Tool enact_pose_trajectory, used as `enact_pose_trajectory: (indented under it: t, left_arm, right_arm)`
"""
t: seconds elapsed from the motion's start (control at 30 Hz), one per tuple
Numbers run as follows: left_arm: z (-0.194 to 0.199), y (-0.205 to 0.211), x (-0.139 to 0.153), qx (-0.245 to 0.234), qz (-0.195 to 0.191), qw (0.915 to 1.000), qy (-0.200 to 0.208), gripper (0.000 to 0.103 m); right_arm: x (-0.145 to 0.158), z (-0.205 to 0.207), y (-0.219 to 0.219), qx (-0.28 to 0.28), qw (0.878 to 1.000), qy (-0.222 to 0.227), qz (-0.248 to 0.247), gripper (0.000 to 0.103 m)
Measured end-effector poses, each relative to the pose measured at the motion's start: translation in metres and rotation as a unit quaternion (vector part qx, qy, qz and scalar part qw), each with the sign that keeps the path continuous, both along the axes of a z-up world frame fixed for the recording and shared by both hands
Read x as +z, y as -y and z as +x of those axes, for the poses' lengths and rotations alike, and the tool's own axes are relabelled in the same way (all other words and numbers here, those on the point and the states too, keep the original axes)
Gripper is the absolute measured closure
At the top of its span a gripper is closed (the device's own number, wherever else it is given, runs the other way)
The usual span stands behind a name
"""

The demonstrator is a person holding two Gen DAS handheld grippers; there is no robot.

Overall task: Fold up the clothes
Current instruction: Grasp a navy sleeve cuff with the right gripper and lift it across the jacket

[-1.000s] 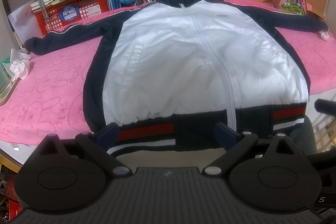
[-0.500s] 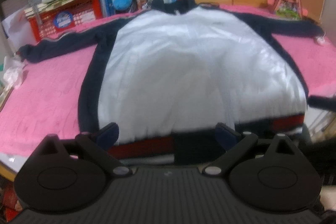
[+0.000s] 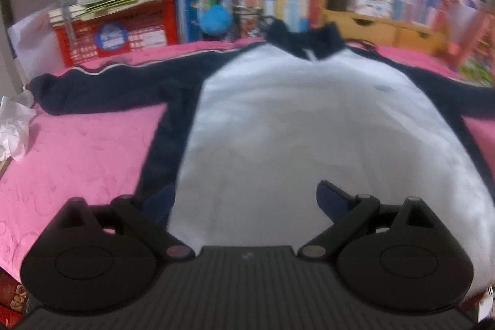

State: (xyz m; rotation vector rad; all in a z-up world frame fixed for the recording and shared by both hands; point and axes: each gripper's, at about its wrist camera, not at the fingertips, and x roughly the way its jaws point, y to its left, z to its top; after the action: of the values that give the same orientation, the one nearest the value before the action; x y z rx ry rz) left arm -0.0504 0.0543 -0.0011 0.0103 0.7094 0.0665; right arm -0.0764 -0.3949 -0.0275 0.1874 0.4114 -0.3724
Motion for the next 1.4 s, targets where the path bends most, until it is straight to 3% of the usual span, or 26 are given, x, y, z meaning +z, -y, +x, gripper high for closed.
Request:
enact_pose_trajectory:
  t: [0.17,0.23,0.33,0.43,0.53,0.63,0.7,0.77,0.8,0.87,1.07,1.2,1.3,1.4]
  left_arm:
    - [0.024,-0.020,-0.010,0.037,-0.028,0.9980,0.043,0.004]
    - [0.032,-0.025,-0.014,0.050,-0.043,0.9963,0.055,0.004]
    - [0.045,-0.028,-0.024,0.060,-0.050,0.9962,0.038,0.004]
    - [0.058,-0.028,-0.034,0.060,-0.047,0.9971,0.002,0.003]
    - [0.058,-0.023,-0.039,0.043,-0.014,0.9990,-0.003,0.000]
    - [0.055,-0.024,-0.042,0.039,-0.015,0.9991,0.003,0.000]
    - [0.054,-0.024,-0.043,0.038,-0.015,0.9991,0.007,0.000]
    - [0.054,-0.024,-0.044,0.037,-0.014,0.9992,0.008,0.000]
    - [0.054,-0.024,-0.044,0.036,-0.015,0.9992,0.009,0.000]
    - [0.056,-0.024,-0.044,0.035,-0.016,0.9992,0.011,0.000]
    - [0.055,-0.025,-0.044,0.033,-0.020,0.9992,0.014,0.000]
    - [0.055,-0.027,-0.044,0.032,-0.023,0.9991,0.017,0.000]
    - [0.053,-0.028,-0.044,0.033,-0.031,0.9987,0.022,0.000]
    - [0.051,-0.031,-0.043,0.034,-0.045,0.9980,0.029,0.000]
  right_arm:
    - [-0.014,0.047,0.102,-0.090,0.990,0.065,0.087,0.000]
    - [-0.017,0.064,0.132,-0.112,0.978,0.091,0.151,0.000]
    - [-0.031,0.088,0.184,-0.150,0.959,0.107,0.217,0.000]
    - [-0.040,0.119,0.218,-0.182,0.953,0.087,0.225,0.000]
    - [-0.043,0.154,0.234,-0.189,0.959,0.049,0.206,0.000]
    - [-0.048,0.187,0.243,-0.175,0.967,-0.004,0.187,0.016]
    - [-0.050,0.200,0.243,-0.181,0.966,-0.035,0.180,0.048]
    - [-0.049,0.198,0.238,-0.185,0.966,-0.030,0.180,0.059]
    - [-0.048,0.196,0.235,-0.185,0.966,-0.022,0.181,0.071]
    - [-0.045,0.190,0.229,-0.185,0.966,-0.008,0.182,0.080]
    - [0.010,0.169,0.159,-0.104,0.980,0.064,0.156,0.085]
    - [0.060,0.174,0.046,0.041,0.986,0.096,0.127,0.086]
    - [0.080,0.191,-0.062,0.174,0.976,0.094,0.093,0.086]
    - [0.083,0.214,-0.176,0.292,0.952,0.069,0.054,0.086]
